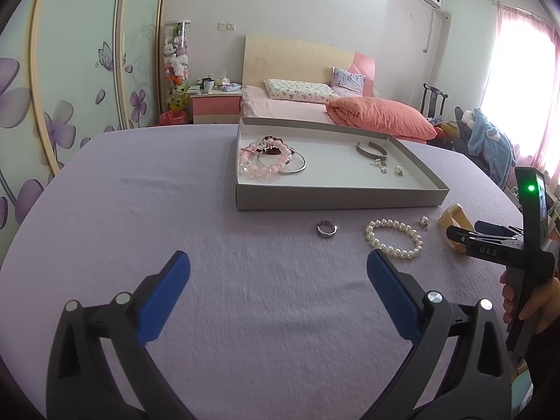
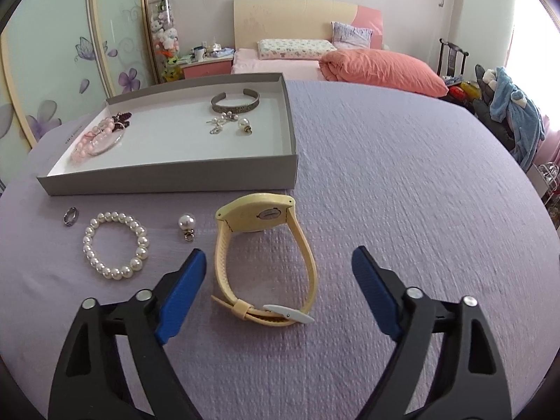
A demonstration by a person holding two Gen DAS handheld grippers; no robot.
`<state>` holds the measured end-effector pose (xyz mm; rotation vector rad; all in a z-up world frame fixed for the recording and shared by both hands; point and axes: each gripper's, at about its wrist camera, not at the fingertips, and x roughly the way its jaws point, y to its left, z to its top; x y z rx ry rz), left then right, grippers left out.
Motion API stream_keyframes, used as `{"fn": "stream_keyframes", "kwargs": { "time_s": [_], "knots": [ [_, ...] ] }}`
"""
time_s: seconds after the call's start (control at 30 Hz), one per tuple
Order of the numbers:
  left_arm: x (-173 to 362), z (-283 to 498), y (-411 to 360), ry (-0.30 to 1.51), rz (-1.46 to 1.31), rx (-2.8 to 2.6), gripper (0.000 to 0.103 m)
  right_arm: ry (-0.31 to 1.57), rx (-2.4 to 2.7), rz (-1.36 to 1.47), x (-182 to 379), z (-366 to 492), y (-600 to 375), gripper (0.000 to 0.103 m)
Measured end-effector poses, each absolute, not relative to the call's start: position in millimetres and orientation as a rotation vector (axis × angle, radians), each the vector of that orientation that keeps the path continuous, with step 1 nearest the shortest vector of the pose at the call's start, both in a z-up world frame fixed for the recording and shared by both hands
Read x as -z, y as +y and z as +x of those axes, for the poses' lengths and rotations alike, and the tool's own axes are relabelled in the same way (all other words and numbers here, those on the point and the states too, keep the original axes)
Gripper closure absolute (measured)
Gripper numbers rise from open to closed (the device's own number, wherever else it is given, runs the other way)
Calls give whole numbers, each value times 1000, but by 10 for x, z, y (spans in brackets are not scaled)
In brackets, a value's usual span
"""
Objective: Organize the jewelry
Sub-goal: 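Grasp the yellow watch by its strap with the right tool, then grasp the silver ring with the left tool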
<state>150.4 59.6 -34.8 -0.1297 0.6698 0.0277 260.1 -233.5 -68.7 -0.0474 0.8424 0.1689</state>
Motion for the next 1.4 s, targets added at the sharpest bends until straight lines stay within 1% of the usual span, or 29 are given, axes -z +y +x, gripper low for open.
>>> {"fn": "stream_keyframes", "kwargs": {
  "time_s": [0.47,0.53,0.63,0.87,0.9,0.97,1.0,1.07,1.1,1.17,1.23,1.33,1.4],
  "knots": [
    [373,1627,490,703,-83,-12,2,882,-209,-34,730,2626,-2324,41],
    [388,1656,464,711,-74,-9,2,876,-221,-32,718,2623,-2311,53],
    [414,1705,417,723,-58,-4,2,871,-230,-13,701,2614,-2325,64],
    [525,1948,224,774,16,-3,3,846,-258,52,596,2591,-2418,65],
    [543,1991,190,781,30,-4,5,843,-260,56,583,2592,-2425,65],
    [596,2095,109,807,57,-4,17,840,-265,64,562,2603,-2432,65],
    [629,2157,74,826,66,0,20,839,-266,67,554,2604,-2435,65],
    [679,2241,51,849,59,3,30,838,-268,72,547,2616,-2442,65],
    [707,2291,47,862,48,6,32,839,-269,75,545,2623,-2445,65],
    [752,2366,65,882,27,7,42,841,-270,80,546,2636,-2455,65],
    [788,2442,68,901,-7,19,46,845,-272,86,554,2650,-2463,65],
    [788,2515,60,899,-20,15,48,851,-276,98,566,2673,-2470,65],
    [790,2544,48,899,-22,10,51,849,-278,97,567,2668,-2470,65]
  ]
}}
